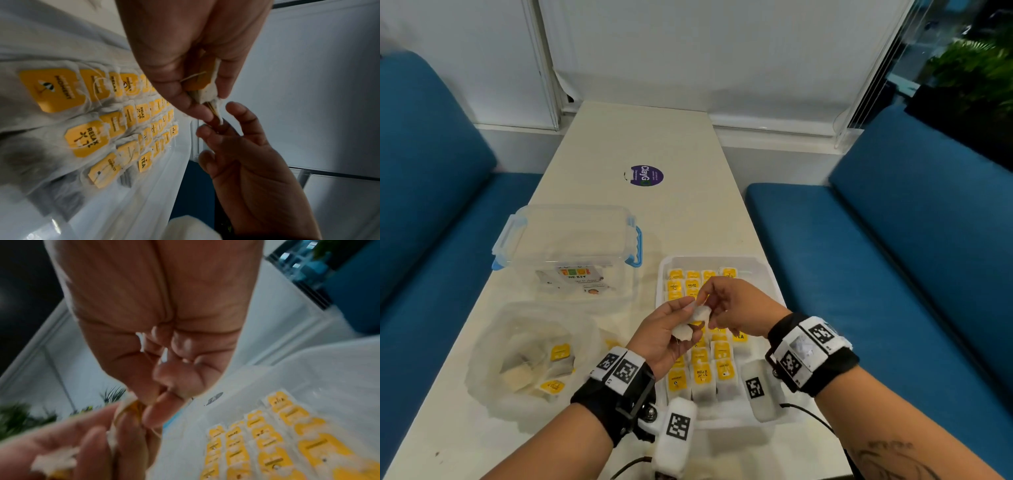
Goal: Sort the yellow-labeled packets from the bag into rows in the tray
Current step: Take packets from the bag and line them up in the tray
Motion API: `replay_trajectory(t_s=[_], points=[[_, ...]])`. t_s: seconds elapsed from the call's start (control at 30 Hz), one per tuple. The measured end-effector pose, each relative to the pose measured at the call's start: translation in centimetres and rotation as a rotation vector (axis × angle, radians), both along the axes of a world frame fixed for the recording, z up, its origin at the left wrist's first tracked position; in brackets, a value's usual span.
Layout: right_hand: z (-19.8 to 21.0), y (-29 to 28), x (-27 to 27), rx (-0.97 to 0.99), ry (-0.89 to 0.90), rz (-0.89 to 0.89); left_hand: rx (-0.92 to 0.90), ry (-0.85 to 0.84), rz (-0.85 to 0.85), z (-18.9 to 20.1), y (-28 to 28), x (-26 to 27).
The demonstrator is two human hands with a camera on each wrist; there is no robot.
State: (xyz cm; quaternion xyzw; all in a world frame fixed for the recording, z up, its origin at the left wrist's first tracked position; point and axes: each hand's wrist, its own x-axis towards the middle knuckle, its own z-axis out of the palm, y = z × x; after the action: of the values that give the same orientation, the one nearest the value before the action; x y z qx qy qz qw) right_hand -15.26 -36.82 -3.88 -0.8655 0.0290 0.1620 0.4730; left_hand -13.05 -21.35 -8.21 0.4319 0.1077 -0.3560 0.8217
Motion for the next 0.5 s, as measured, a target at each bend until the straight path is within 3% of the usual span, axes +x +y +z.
replay_trajectory(t_s=[0.1, 0.27, 0.5], points=[[-0.4, 0.5, -0.3, -0.077, -0.114, -0.011, -0.004, 0.0, -0.009, 0.0, 0.1, -0.2], [-0.4, 0.3, -0.5, -0.015, -0.152, -0.085, 0.046, -0.039, -0.092, -0.2, 0.4, -1.0], [-0.4, 0.4, -0.8, 0.027, -0.018, -0.104, 0.142, -0.074, -0.158, -0.5, 0.6, -1.2]])
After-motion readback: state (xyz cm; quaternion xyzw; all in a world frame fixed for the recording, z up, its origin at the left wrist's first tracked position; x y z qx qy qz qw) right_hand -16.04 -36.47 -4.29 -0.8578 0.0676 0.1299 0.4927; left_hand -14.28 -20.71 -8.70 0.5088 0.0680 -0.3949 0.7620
